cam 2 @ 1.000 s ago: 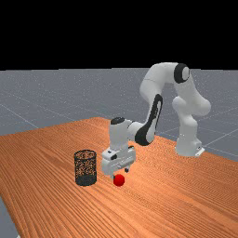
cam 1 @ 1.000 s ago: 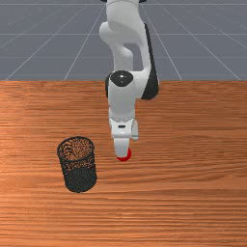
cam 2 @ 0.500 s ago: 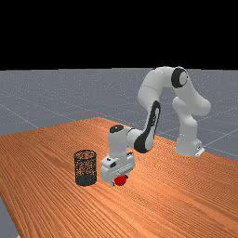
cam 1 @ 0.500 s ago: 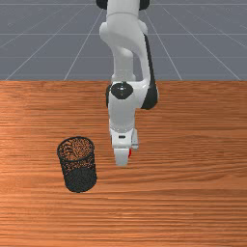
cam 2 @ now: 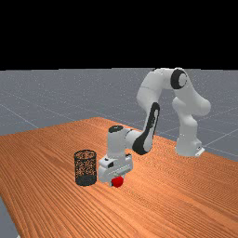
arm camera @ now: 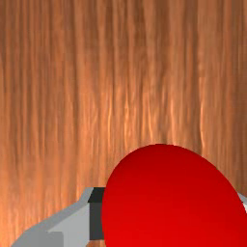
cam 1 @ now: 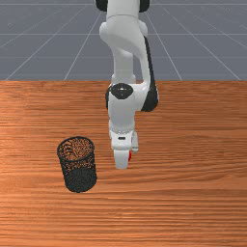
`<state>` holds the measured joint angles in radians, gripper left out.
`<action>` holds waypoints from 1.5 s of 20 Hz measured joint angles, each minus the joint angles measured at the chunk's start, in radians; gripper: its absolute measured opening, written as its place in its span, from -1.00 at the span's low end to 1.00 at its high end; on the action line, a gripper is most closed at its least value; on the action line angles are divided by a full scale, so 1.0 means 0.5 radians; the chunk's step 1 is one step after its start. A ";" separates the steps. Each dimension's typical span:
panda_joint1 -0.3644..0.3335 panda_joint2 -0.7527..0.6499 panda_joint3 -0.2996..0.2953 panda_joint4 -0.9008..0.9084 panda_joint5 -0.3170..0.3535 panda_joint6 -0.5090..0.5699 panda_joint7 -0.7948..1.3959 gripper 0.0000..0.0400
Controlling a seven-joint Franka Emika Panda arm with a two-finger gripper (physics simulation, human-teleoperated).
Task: Put the ball into the container
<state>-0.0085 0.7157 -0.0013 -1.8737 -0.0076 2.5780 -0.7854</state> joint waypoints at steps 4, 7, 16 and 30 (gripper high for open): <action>-0.002 0.017 0.001 0.015 0.001 0.077 -0.001 0.40; -0.002 0.004 0.001 0.015 0.002 0.090 -0.001 0.40; -0.003 -0.309 0.002 -0.071 0.003 -0.133 -0.003 0.40; -0.021 -0.613 0.000 -0.058 0.009 -0.415 -0.027 0.40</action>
<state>-0.0189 0.4091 -0.0012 -1.9026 -0.0030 2.3705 -0.7991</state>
